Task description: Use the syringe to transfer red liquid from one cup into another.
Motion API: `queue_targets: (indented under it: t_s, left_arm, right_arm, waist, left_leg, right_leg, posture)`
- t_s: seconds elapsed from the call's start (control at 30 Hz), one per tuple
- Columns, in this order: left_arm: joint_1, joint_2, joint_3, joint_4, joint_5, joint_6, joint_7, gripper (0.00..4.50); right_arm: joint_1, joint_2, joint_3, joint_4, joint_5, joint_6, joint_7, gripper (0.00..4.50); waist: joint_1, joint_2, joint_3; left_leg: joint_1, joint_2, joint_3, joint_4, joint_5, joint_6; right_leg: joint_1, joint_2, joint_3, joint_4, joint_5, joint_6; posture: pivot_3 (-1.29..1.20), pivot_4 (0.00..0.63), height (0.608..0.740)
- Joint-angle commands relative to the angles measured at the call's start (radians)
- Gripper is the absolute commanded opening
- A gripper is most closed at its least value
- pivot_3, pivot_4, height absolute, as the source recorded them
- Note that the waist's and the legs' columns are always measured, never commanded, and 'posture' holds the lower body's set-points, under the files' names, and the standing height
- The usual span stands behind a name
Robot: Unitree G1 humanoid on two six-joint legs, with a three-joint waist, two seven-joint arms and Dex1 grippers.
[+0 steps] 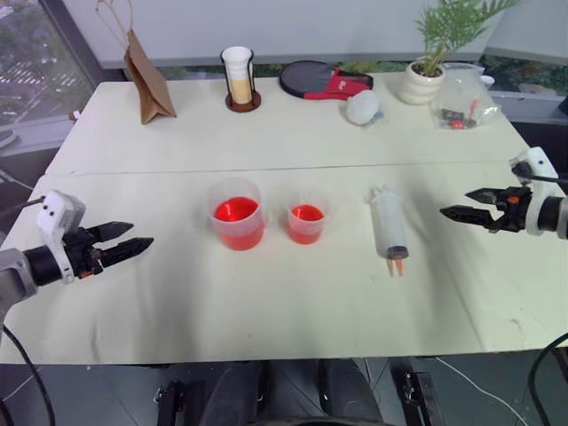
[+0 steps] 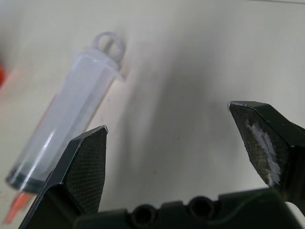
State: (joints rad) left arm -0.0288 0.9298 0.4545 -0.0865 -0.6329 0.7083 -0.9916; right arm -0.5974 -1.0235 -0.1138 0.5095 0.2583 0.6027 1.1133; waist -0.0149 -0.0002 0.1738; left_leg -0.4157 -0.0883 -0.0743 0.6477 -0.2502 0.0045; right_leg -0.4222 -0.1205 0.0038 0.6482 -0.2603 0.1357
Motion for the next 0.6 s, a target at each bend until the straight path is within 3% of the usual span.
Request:
queue_targets:
  t_s: [0.03, 0.2, 0.53, 0.6]
  left_arm:
    - [0.015, 0.003, 0.043, -0.03, -0.015, -0.001, 0.004, 3.41]
    - [0.007, -0.014, 0.051, -0.033, -0.018, -0.023, 0.031, 3.41]
    - [-0.012, -0.006, 0.031, -0.002, 0.009, -0.067, 0.042, 3.41]
    - [-0.028, -0.007, 0.031, 0.012, 0.005, -0.069, 0.041, 4.23]
  right_arm:
    - [-0.025, -0.004, -0.011, -0.004, -0.011, -0.028, -0.019, 4.47]
    - [-0.039, -0.004, 0.038, 0.023, -0.083, -0.068, -0.063, 4.47]
    - [-0.106, 0.007, 0.037, 0.093, -0.08, -0.067, -0.039, 4.47]
    - [-0.118, 0.01, 0.033, 0.112, -0.082, -0.073, -0.047, 4.5]
  waist:
    - [0.001, 0.0, 0.0]
    - [0.002, 0.0, 0.0]
    - [0.001, 0.0, 0.0]
    - [0.003, 0.0, 0.0]
  left_leg:
    - [0.0, 0.0, 0.0, 0.0, 0.0, 0.0]
    - [0.0, 0.0, 0.0, 0.0, 0.0, 0.0]
    - [0.0, 0.0, 0.0, 0.0, 0.0, 0.0]
    - [0.0, 0.0, 0.0, 0.0, 0.0, 0.0]
  right_leg:
    - [0.0, 0.0, 0.0, 0.0, 0.0, 0.0]
    - [0.0, 0.0, 0.0, 0.0, 0.0, 0.0]
    - [0.0, 0.0, 0.0, 0.0, 0.0, 0.0]
    - [0.0, 0.0, 0.0, 0.0, 0.0, 0.0]
  posture:
    - [0.0, 0.15, 0.739]
    - [0.0, 0.15, 0.739]
    - [0.0, 0.15, 0.739]
    - [0.0, 0.15, 0.739]
